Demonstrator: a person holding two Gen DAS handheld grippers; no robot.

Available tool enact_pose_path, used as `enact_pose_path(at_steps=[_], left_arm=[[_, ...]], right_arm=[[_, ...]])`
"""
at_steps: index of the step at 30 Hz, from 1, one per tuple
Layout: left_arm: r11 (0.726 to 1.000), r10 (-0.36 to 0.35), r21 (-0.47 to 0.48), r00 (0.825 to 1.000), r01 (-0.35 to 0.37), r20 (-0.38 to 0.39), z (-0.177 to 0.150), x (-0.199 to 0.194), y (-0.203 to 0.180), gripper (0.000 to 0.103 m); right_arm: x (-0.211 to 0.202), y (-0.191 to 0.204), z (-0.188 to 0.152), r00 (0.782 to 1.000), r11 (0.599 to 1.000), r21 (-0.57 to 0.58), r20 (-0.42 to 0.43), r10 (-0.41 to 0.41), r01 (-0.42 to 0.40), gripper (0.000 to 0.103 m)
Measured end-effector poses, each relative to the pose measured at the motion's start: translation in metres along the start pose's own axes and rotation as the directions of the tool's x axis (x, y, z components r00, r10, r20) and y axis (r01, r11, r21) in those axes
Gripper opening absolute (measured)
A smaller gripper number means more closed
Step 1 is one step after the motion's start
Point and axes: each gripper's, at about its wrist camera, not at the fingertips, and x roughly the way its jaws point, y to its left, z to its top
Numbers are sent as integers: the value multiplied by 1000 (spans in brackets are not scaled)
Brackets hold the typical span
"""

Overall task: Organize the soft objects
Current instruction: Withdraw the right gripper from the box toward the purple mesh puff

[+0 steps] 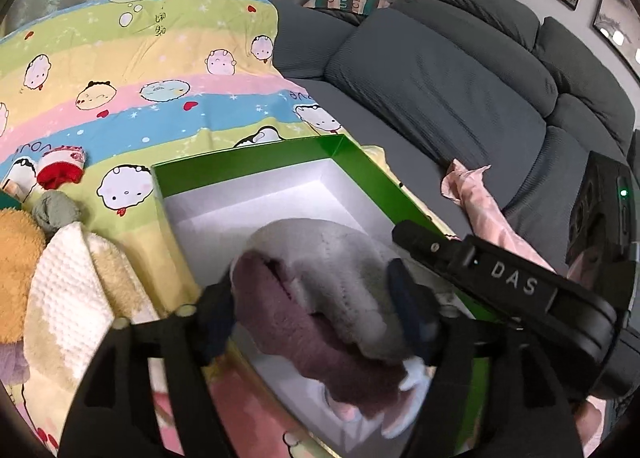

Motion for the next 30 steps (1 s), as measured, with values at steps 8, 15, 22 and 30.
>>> enact_pose_path(at_steps=[8, 15, 22, 30], left_arm=[[999, 13, -33, 998, -11, 55, -6, -48, 15, 102], [990, 37, -141, 997, -26, 74, -12, -80, 40, 102], [975, 117, -200, 987, -93, 111, -34, -117, 67, 102], [916, 284, -328, 951, -232, 119, -76, -162, 120, 102]], right_arm=[[-32, 14, 1, 992, 995, -46, 83, 93, -89, 75], [-50, 29, -4, 987, 991, -89, 113, 110, -100, 80], [-44, 53, -19, 965, 950, -181, -105, 238, -254, 71], [8, 65, -39, 949, 948, -213, -264, 175, -235, 31]])
